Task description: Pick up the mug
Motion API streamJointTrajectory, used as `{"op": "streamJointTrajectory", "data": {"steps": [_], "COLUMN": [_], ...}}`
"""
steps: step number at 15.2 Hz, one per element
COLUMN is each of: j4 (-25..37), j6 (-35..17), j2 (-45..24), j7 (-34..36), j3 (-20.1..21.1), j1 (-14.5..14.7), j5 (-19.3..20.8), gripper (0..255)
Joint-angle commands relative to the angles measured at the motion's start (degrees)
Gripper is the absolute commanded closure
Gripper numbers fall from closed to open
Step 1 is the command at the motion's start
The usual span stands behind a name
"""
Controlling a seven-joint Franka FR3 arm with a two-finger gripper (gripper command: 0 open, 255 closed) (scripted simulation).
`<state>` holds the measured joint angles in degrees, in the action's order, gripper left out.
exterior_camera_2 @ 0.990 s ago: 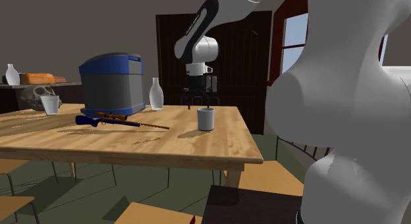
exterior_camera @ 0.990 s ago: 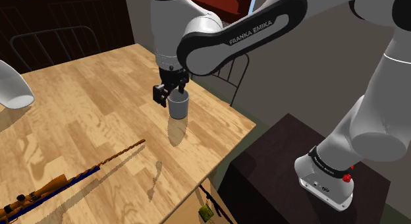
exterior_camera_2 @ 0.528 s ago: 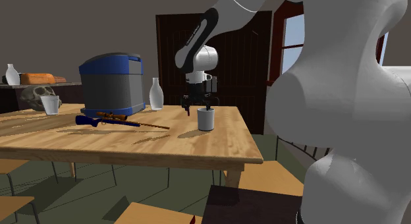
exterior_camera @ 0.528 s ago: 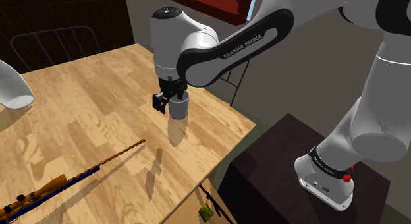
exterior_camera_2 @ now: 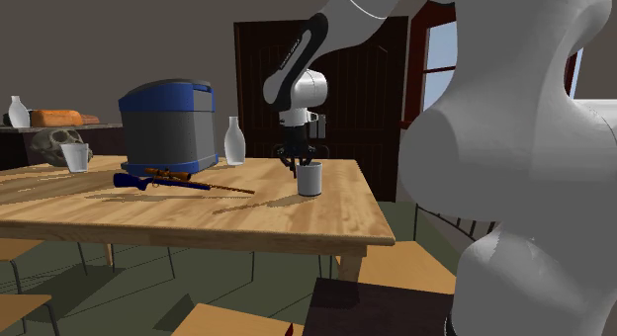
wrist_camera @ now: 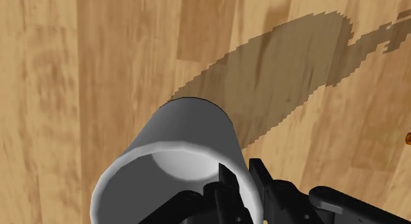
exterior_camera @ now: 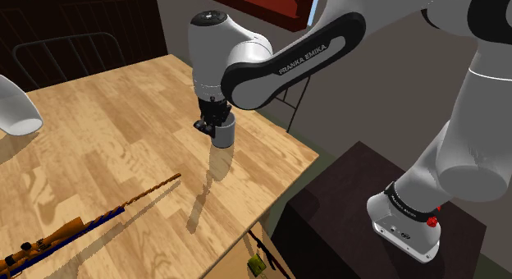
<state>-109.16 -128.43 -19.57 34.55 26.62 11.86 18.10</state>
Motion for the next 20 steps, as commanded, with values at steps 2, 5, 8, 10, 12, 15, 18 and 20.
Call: {"op": "streamJointTrajectory", "data": {"steps": [2,5,8,10,12,15,18,20], "j4": [0.0,0.7,1.5,2.2,2.9,4.1,5.3,5.4], "j6": [0.0,1.3,3.2,4.4,5.7,7.6,9.6,9.7], "j2": [0.0,0.8,1.9,2.6,3.3,4.3,5.1,5.2], "j7": [0.0,-0.5,-1.2,-1.7,-2.1,-2.7,-3.3,-3.3], "j3": [0.0,0.3,0.6,0.8,1.0,1.3,1.5,1.5], "j1": [0.0,-0.1,-0.4,-0.5,-0.6,-0.8,-0.9,-0.9], "j5": [0.0,-0.6,-1.5,-2.1,-2.6,-3.4,-4.1,-4.1], "gripper": [255,255,255,255,255,255,255,255]}}
